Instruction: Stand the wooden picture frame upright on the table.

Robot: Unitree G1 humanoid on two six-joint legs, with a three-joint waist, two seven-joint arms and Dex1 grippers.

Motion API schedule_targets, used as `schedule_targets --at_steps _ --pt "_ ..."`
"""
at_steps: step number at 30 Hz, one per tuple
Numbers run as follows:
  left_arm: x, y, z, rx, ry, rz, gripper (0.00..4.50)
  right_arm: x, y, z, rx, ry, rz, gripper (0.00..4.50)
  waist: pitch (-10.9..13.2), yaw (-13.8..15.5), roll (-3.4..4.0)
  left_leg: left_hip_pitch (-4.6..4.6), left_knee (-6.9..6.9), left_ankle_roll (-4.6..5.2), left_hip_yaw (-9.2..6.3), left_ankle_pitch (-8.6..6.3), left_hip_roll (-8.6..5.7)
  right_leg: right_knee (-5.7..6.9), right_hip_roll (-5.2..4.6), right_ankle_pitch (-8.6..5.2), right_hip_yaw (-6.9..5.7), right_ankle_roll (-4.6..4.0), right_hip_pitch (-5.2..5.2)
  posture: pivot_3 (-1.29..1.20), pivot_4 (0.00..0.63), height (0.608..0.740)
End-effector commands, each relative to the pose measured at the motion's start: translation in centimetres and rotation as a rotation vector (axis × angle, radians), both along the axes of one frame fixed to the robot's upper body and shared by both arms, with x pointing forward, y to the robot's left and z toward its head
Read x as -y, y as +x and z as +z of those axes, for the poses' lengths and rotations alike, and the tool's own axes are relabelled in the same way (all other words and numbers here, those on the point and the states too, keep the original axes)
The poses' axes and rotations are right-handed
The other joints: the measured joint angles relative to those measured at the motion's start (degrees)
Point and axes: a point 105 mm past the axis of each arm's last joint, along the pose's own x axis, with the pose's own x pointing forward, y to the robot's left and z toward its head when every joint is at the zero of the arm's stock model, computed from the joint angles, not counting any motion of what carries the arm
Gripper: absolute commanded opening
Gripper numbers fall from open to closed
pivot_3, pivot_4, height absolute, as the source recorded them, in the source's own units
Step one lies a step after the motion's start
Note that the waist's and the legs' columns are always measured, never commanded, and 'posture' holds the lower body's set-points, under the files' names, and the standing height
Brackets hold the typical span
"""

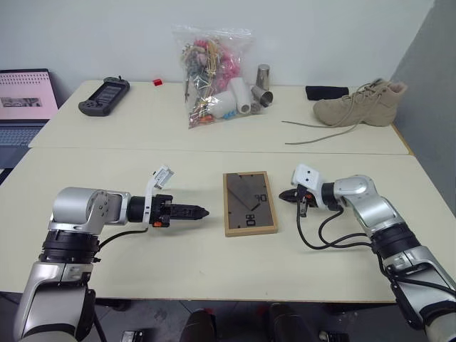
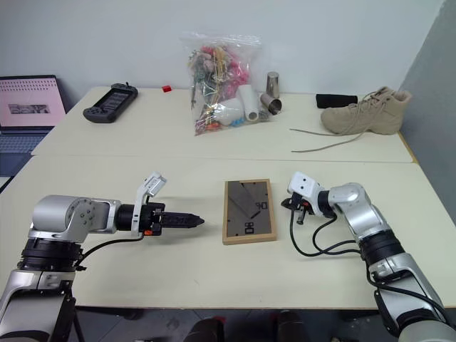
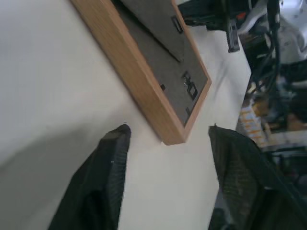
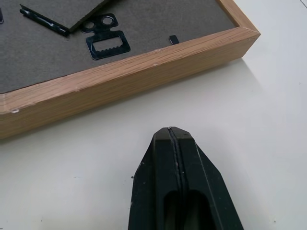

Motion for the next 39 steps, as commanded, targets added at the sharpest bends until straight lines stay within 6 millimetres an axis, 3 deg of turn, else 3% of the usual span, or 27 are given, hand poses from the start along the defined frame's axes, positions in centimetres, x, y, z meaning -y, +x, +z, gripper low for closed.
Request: schedule_targets --at_steps 1,5,15,18,23,27,33,39 --pt "0.0 0.4 0.4 -0.047 -0.049 0.044 3.63 0.7 -1.1 -0.8 -0.032 -0.008 -0.021 0.00 0.0 0.0 -0.02 0.00 0.00 0.00 -0.01 0.00 0.00 0.00 0.00 0.00 -0.01 0.00 0.00 0.00 0.150 0.740" --pt "0.3 0.3 -0.5 -0.080 -0.051 0.056 4.42 0.5 -1.6 -0.8 -0.034 -0.003 -0.028 0.00 0.0 0.0 -0.01 0.02 -0.01 -0.01 0.00 0.00 0.02 0.01 0.00 0.00 0.00 0.00 0.00 0.00 0.150 0.740" --pt "2.7 1.1 -3.5 -0.183 -0.039 0.092 4.42 -1.4 -1.9 -0.9 -0.023 0.008 -0.014 0.00 -0.1 0.0 0.00 0.09 0.01 -0.01 0.02 0.01 0.00 0.03 -0.01 0.00 0.02 0.00 0.06 0.00 0.150 0.740" --pt "3.8 1.7 -3.5 -0.171 -0.063 0.091 4.42 -2.8 -1.7 -0.7 -0.009 0.026 0.001 0.00 -0.2 0.0 0.02 0.20 0.01 -0.01 0.02 0.01 -0.01 0.03 -0.01 0.00 0.03 0.00 0.18 0.00 0.150 0.740" --pt "5.2 1.2 -3.4 -0.159 -0.085 0.041 4.42 -5.5 -1.9 -0.7 0.001 0.055 0.039 0.00 -0.2 0.0 0.02 0.86 -0.15 -0.01 0.01 -0.01 0.00 -0.29 -0.01 -0.02 0.02 0.02 0.96 0.00 0.150 0.740" --pt "6.0 0.5 -2.7 -0.152 -0.113 -0.006 4.42 -7.5 -2.0 -0.6 -0.001 0.090 0.053 0.00 -0.2 0.0 0.02 0.88 -0.17 -0.02 0.01 -0.01 0.02 -0.32 -0.01 -0.02 0.03 0.03 0.98 0.00 0.150 0.740" --pt "5.8 0.0 -2.3 -0.113 -0.107 -0.023 4.42 -7.1 -1.7 -1.0 -0.004 0.082 0.033 0.00 -0.2 -0.1 0.02 0.86 -0.23 -0.03 0.02 -0.02 0.02 -0.37 -0.01 -0.02 0.04 0.03 0.96 0.00 0.150 0.740" --pt "5.2 0.3 -1.6 -0.052 -0.129 0.002 3.35 -6.3 -1.7 -1.0 -0.027 0.103 0.002 0.00 -0.2 -0.1 0.01 0.86 -0.26 -0.03 0.03 -0.02 0.02 -0.39 -0.01 -0.02 0.04 0.03 0.95 0.00 0.150 0.740"
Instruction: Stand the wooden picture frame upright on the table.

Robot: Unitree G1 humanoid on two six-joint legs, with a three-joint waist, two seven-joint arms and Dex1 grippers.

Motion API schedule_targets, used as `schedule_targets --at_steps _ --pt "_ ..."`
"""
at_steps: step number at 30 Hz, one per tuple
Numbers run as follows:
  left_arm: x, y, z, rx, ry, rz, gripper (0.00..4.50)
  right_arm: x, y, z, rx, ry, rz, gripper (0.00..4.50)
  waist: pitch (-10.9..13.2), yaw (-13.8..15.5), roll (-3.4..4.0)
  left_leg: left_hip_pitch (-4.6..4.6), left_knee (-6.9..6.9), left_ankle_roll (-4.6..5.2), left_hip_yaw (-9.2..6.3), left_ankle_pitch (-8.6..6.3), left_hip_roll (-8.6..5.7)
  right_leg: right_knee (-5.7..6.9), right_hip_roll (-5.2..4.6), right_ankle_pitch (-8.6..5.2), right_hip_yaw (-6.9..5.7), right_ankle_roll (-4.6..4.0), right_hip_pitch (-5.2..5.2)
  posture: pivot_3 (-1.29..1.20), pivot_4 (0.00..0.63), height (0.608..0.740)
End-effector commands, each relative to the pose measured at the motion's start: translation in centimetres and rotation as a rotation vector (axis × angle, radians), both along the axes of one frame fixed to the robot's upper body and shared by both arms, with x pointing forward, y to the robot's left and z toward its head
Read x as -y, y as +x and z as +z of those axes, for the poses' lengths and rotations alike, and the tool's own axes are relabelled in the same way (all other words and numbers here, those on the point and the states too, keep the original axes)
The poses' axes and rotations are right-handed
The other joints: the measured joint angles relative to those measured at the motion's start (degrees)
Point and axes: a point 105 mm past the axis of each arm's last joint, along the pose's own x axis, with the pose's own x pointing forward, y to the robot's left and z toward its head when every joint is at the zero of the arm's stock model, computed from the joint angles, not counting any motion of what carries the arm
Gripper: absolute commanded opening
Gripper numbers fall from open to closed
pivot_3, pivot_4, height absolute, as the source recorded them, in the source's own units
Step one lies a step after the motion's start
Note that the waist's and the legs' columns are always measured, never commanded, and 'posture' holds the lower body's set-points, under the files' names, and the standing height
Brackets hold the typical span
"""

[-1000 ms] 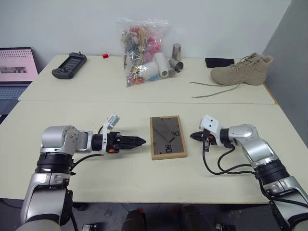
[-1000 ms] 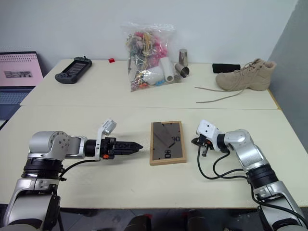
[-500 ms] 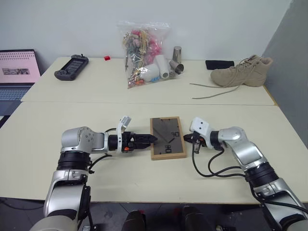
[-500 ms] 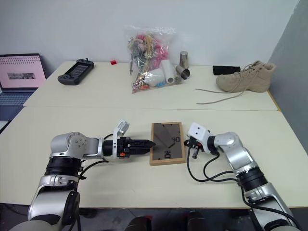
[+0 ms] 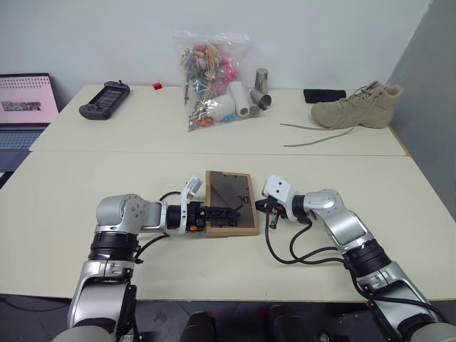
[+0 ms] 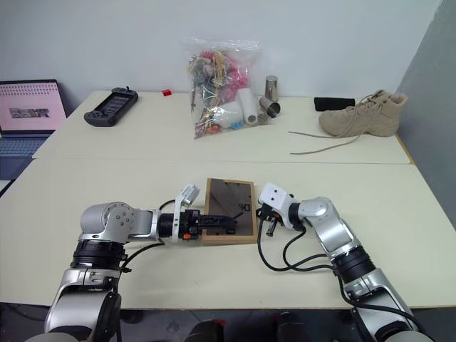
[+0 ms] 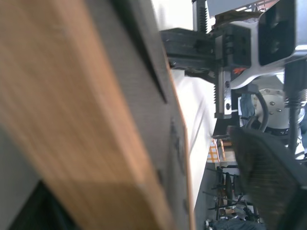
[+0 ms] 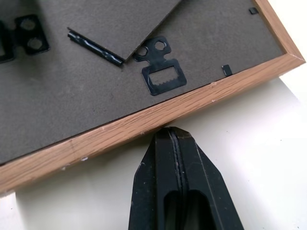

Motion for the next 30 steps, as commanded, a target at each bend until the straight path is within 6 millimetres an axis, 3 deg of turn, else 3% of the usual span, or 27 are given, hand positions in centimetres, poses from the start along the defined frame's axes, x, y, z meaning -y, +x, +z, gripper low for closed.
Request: schedule_targets --at_steps 1,10,14,18,23,27,30 --pt "-0.1 0.0 1.9 0.074 -0.040 -0.011 3.17 1.2 0.1 0.0 -0.005 0.002 -0.027 0.00 0.0 0.0 -0.01 -0.01 0.00 0.00 0.00 0.00 0.00 0.00 0.00 0.00 0.00 0.00 0.00 0.00 0.150 0.740" --pt "-0.9 0.4 4.4 0.200 -0.051 0.016 1.33 4.8 0.6 0.7 -0.032 0.022 -0.111 0.00 0.0 0.2 -0.04 -0.07 0.00 0.00 0.00 -0.01 -0.05 -0.08 -0.05 -0.03 0.00 0.06 0.00 0.00 0.150 0.740" --pt "-0.9 1.2 5.7 0.285 -0.036 0.041 1.30 6.0 1.3 2.6 -0.121 0.159 -0.182 0.00 0.1 0.1 -0.07 -0.07 -0.02 0.00 0.00 0.00 -0.04 -0.08 -0.04 -0.03 0.01 0.05 -0.02 0.00 0.150 0.740" --pt "-0.7 1.5 7.5 0.358 -0.052 0.044 1.30 6.1 1.2 5.2 -0.284 0.369 -0.179 0.76 0.2 0.1 -0.07 -0.08 -0.03 0.00 0.01 0.00 -0.04 -0.07 -0.03 -0.02 0.01 0.04 -0.06 0.00 0.150 0.740" --pt "-1.1 1.9 8.2 0.407 -0.036 0.067 1.30 5.1 0.6 9.3 -0.376 0.560 -0.083 1.92 0.2 -0.1 -0.06 -0.06 -0.19 0.00 0.02 0.00 -0.02 -0.12 -0.02 -0.03 0.03 0.04 -0.08 0.00 0.150 0.740" --pt "-1.5 2.0 8.2 0.419 -0.021 0.080 1.30 4.2 -0.2 12.0 -0.383 0.614 0.016 2.79 0.2 0.0 -0.05 -0.07 -0.30 0.00 0.03 0.00 -0.02 -0.23 -0.02 -0.03 0.02 0.04 -0.10 0.00 0.150 0.740" --pt "-1.6 2.0 8.1 0.421 -0.019 0.082 1.30 3.4 0.0 12.8 -0.349 0.606 0.020 3.44 0.2 -0.1 -0.05 -0.08 -0.37 0.00 0.04 0.00 -0.02 -0.33 -0.02 -0.03 0.03 0.04 -0.10 0.00 0.150 0.740"
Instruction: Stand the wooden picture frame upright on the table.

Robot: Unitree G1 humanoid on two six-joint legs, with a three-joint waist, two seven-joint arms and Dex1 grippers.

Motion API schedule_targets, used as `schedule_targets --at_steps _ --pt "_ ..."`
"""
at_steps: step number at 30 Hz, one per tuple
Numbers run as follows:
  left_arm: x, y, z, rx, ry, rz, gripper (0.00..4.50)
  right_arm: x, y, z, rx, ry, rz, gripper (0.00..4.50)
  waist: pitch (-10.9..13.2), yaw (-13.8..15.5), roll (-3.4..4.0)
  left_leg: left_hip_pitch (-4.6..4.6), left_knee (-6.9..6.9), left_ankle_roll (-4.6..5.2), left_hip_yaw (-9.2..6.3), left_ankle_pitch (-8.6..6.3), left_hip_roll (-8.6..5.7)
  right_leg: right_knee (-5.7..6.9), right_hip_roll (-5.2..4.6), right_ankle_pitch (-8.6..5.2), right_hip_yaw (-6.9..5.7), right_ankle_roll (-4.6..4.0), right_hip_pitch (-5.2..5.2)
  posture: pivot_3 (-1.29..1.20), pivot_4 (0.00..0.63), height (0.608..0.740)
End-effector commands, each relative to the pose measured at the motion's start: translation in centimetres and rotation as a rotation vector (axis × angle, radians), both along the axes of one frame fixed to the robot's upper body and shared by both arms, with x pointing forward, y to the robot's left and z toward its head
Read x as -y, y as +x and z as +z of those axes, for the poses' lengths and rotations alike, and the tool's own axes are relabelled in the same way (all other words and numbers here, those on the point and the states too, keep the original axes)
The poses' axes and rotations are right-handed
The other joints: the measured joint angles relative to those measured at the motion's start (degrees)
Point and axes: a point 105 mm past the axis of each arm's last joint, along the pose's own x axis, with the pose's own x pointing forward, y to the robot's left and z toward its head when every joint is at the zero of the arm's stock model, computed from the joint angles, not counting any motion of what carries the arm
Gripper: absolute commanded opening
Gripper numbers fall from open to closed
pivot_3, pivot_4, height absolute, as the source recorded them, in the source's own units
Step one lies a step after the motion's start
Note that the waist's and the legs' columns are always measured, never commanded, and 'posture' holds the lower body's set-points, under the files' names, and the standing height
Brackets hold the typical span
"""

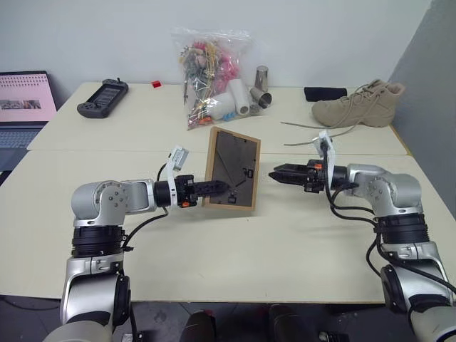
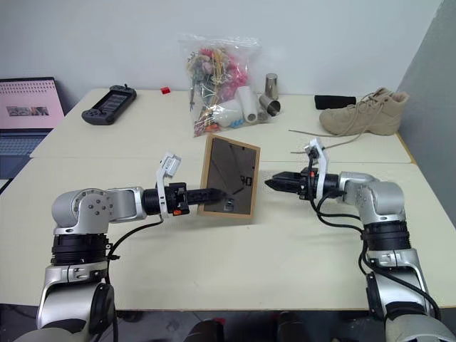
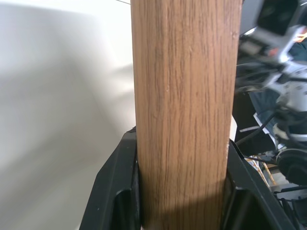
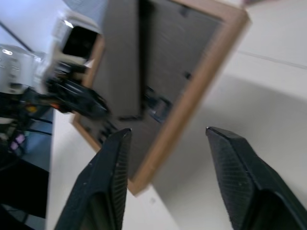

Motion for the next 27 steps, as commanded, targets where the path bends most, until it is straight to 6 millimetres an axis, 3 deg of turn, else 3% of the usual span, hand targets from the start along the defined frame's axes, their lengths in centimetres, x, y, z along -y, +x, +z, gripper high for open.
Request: schedule_targets --at_steps 1,4,13,17,23,27 --pt "-0.2 -0.1 2.0 0.091 -0.029 -0.009 1.30 -1.2 -0.1 2.5 0.099 0.016 0.018 3.71 0.0 0.0 0.00 0.00 -0.02 0.00 -0.01 0.00 0.00 -0.02 0.00 0.00 -0.01 0.00 0.00 0.00 0.150 0.740" --pt "-0.1 0.0 2.0 0.102 -0.020 -0.012 1.30 -3.7 0.1 2.7 0.145 0.007 0.040 4.48 0.0 -0.2 0.00 0.00 -0.09 0.00 0.00 0.00 0.01 -0.08 0.00 0.00 -0.01 0.00 0.00 0.00 0.150 0.740" --pt "0.7 -0.3 2.0 0.107 -0.030 -0.036 1.30 -7.9 0.8 3.0 0.225 0.002 0.039 4.49 0.0 0.0 0.01 -0.03 -0.21 -0.01 0.01 0.01 0.03 -0.15 -0.02 0.01 -0.03 -0.01 -0.06 0.00 0.150 0.740" --pt "0.8 -0.3 1.9 0.105 -0.029 -0.036 1.30 -9.2 -1.2 3.6 0.230 0.038 0.166 4.49 0.0 0.0 0.01 -0.03 -0.24 -0.01 0.01 0.01 0.04 -0.17 -0.01 0.01 -0.04 -0.01 -0.06 0.00 0.150 0.740" --pt "0.4 -0.4 1.7 0.099 -0.030 -0.023 1.30 -8.0 -4.3 3.9 0.173 0.064 0.333 4.49 0.0 0.2 0.01 -0.06 -0.23 -0.01 0.00 0.01 0.04 -0.20 -0.01 0.01 -0.06 -0.01 -0.06 0.00 0.150 0.740" --pt "0.4 -0.6 1.6 0.097 -0.032 -0.028 1.30 -6.1 -3.2 2.7 0.171 -0.002 0.250 4.49 0.0 0.1 0.01 -0.04 -0.24 0.00 0.00 0.01 0.05 -0.19 0.00 0.00 -0.06 0.00 -0.06 0.00 0.150 0.740"
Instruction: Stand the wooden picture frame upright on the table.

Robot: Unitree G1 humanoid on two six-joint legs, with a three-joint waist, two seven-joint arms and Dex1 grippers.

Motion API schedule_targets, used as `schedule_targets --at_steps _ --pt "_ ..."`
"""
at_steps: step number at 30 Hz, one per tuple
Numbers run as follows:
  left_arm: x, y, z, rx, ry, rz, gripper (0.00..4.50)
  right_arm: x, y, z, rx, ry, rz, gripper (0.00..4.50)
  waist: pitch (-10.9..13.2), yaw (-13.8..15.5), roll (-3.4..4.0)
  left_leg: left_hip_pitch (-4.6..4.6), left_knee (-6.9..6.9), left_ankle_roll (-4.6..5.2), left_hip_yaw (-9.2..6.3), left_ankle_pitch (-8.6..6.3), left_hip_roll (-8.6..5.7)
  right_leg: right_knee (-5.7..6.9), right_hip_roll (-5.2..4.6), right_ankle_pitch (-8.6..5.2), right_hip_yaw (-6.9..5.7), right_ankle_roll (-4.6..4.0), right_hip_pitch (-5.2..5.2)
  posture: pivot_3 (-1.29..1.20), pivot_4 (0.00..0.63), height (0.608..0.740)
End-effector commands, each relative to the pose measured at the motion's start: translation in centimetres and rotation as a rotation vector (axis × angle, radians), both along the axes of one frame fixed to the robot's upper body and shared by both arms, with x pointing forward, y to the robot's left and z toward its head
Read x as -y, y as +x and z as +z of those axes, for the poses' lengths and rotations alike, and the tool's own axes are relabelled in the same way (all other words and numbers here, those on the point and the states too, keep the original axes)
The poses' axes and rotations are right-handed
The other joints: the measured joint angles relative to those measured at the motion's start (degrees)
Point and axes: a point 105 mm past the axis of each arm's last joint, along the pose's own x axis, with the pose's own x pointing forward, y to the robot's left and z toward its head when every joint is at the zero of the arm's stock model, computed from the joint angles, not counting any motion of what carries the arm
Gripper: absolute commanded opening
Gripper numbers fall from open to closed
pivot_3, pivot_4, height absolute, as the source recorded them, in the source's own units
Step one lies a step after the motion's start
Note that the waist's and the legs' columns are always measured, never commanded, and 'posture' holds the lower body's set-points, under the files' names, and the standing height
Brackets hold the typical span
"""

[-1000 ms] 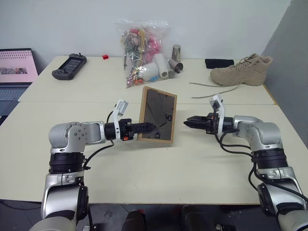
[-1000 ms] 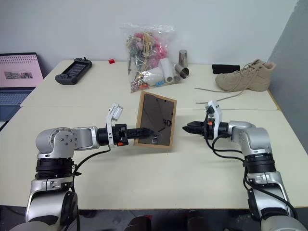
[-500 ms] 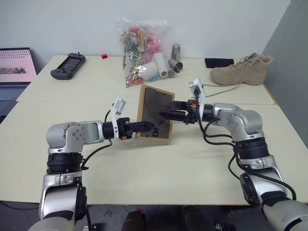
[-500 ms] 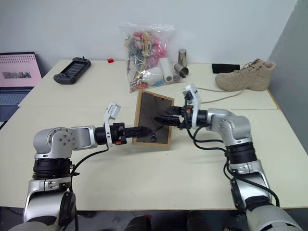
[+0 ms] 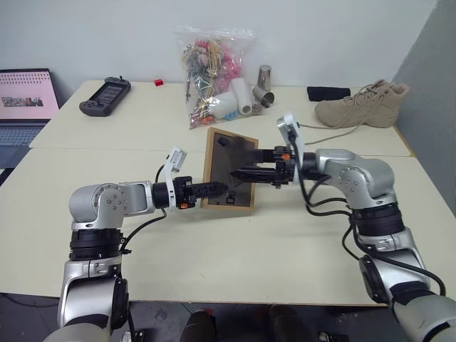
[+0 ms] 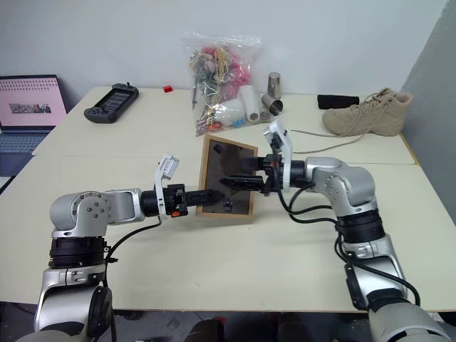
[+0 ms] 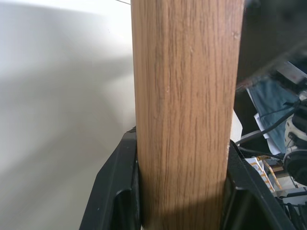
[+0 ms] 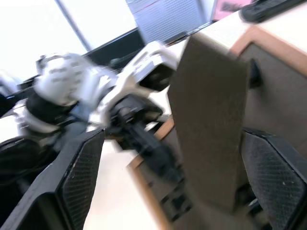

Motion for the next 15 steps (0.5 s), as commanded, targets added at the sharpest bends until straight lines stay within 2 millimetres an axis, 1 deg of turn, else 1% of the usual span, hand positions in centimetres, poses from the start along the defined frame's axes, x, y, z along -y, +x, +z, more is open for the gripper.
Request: schedule_targets --at_steps 1,5,8,9,11,12,13,15 --pt "0.5 -0.5 1.9 0.089 -0.034 -0.034 1.30 0.9 0.0 -0.3 0.033 -0.017 -0.012 4.49 0.0 0.0 0.00 0.00 0.00 0.00 0.00 0.00 0.00 0.00 0.00 0.00 0.01 0.00 0.00 0.00 0.150 0.740" --pt "0.5 -0.9 2.1 0.066 -0.066 -0.041 1.30 3.8 1.6 -1.0 0.065 -0.060 -0.148 4.49 0.0 0.0 0.00 0.00 0.01 0.00 0.01 0.00 0.00 0.00 0.00 0.00 0.01 0.01 0.00 0.00 0.150 0.740" --pt "0.1 -1.1 2.6 0.030 -0.117 -0.033 1.30 7.2 2.4 -1.9 0.132 -0.141 -0.246 4.49 0.0 0.0 -0.02 -0.03 0.01 0.00 0.01 0.00 -0.01 -0.06 0.00 -0.01 0.01 0.01 0.00 0.00 0.150 0.740" --pt "-0.1 -1.2 2.7 0.008 -0.138 -0.031 1.30 8.6 2.6 -2.2 0.180 -0.183 -0.284 4.49 0.0 0.1 -0.02 -0.04 0.01 0.00 0.01 0.00 -0.01 -0.06 -0.01 -0.01 0.01 0.01 0.00 0.00 0.150 0.740" --pt "-0.4 -1.4 2.8 -0.034 -0.166 -0.029 1.30 10.4 2.9 -3.2 0.323 -0.296 -0.320 4.49 0.0 0.3 -0.02 -0.10 0.00 0.00 -0.01 0.00 -0.01 -0.19 -0.01 -0.01 -0.03 0.02 0.01 0.00 0.150 0.740" --pt "-0.5 -1.6 2.7 -0.055 -0.175 -0.032 1.30 11.0 3.0 -3.7 0.440 -0.360 -0.322 4.49 0.0 0.2 -0.02 -0.16 -0.01 0.00 -0.02 -0.01 -0.01 -0.32 -0.01 -0.01 -0.06 0.04 0.01 0.00 0.150 0.740" --pt "-0.5 -1.8 2.6 -0.079 -0.183 -0.037 1.30 11.4 3.2 -4.2 0.587 -0.426 -0.320 4.49 0.0 0.1 -0.03 -0.19 -0.01 0.01 -0.01 -0.01 -0.01 -0.37 -0.02 -0.02 -0.05 0.06 0.01 0.00 0.150 0.740" --pt "-0.3 -2.3 2.3 -0.124 -0.201 -0.063 1.30 11.4 3.3 -5.0 0.857 -0.514 -0.296 4.49 0.0 -0.1 -0.04 -0.20 -0.01 0.01 0.01 -0.01 -0.01 -0.42 -0.03 -0.02 -0.03 0.08 0.01 0.00 0.150 0.740"
